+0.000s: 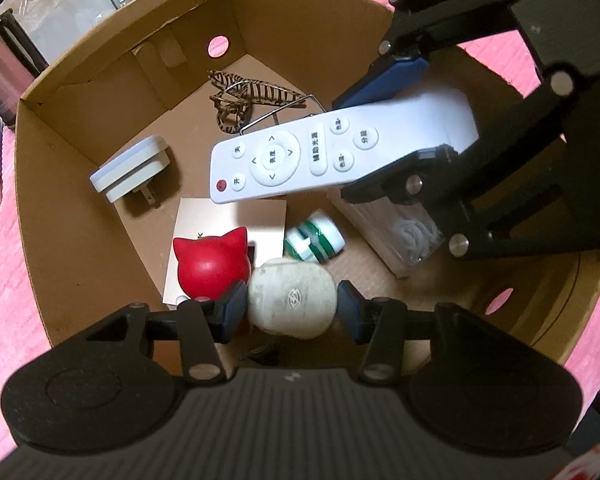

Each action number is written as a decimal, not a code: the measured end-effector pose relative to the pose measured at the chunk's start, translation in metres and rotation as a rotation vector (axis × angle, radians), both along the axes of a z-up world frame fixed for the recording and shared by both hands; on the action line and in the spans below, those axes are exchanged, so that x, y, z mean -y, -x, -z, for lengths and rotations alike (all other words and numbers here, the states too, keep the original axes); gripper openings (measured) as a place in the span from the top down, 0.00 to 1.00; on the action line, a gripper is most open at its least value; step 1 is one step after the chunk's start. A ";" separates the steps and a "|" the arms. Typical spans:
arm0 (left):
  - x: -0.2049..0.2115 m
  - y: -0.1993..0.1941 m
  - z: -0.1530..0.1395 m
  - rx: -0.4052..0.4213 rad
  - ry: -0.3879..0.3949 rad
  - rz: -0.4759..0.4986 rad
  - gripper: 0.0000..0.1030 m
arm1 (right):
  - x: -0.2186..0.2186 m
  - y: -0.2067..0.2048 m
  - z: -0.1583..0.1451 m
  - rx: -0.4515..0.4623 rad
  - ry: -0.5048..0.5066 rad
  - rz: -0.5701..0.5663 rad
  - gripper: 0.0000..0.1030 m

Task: Organize rigid objects
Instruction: 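Lower the plug adapter into the box and open the left tool, then lower the white remote into the box and open the right tool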

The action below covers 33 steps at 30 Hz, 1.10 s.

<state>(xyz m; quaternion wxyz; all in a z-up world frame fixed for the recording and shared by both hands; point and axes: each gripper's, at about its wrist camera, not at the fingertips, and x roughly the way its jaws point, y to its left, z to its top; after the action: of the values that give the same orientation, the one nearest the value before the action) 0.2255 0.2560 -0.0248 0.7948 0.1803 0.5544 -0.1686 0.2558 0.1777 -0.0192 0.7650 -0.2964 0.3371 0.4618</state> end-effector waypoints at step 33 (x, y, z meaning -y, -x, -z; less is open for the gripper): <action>-0.011 0.028 -0.032 0.125 0.072 -0.057 0.56 | -0.014 0.011 0.009 0.052 0.151 -0.083 0.65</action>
<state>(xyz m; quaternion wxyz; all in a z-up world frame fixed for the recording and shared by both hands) 0.1978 0.2667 0.0069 0.8382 0.1458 0.5023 -0.1544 0.2450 0.1916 -0.0282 0.7293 -0.3788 0.3383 0.4584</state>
